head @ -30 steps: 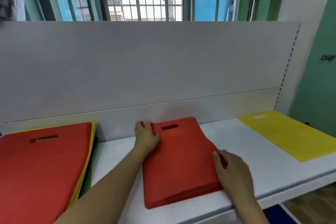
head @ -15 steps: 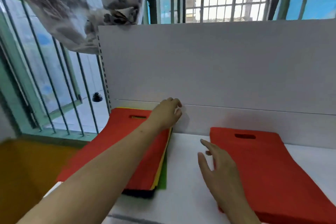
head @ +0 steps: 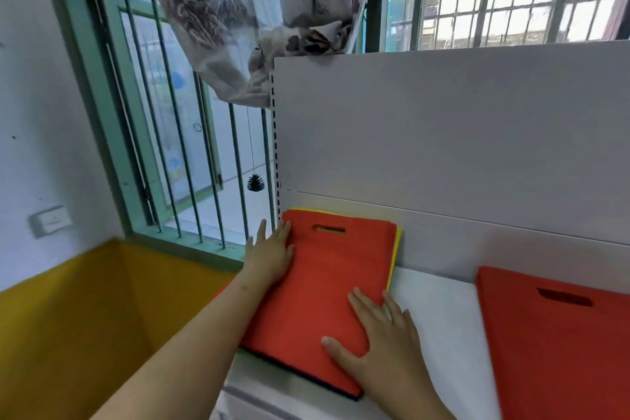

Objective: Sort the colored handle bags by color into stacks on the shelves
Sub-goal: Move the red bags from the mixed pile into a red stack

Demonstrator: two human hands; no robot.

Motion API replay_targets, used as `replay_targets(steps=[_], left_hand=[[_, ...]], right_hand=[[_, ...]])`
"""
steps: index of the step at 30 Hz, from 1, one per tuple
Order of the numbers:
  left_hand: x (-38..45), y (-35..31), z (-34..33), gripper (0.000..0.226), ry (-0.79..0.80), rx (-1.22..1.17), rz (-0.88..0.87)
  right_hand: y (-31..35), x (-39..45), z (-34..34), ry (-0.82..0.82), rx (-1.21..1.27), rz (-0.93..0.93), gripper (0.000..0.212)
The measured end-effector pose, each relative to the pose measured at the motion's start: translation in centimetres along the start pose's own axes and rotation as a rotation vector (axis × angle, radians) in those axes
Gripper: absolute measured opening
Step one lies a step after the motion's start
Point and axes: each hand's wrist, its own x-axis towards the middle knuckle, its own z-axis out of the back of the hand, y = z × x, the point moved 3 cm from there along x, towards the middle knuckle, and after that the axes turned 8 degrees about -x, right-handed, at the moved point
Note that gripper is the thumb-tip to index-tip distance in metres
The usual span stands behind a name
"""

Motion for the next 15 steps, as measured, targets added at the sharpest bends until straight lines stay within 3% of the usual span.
replay_targets(steps=[7, 12, 15], left_hand=[[-0.4, -1.2, 0.2, 0.037, -0.088, 0.141, 0.056], [-1.9, -3.9, 1.8, 0.025, -0.153, 0.421, -0.063], [-2.2, -5.1, 2.9, 0.027, -0.131, 0.496, -0.177]], right_hand=[[0.4, 0.1, 1.2, -0.011, -0.042, 0.001, 0.117], [0.7, 0.3, 1.3, -0.115, -0.035, 0.023, 0.087], [0.5, 0.2, 1.6, -0.037, -0.019, 0.000, 0.061]])
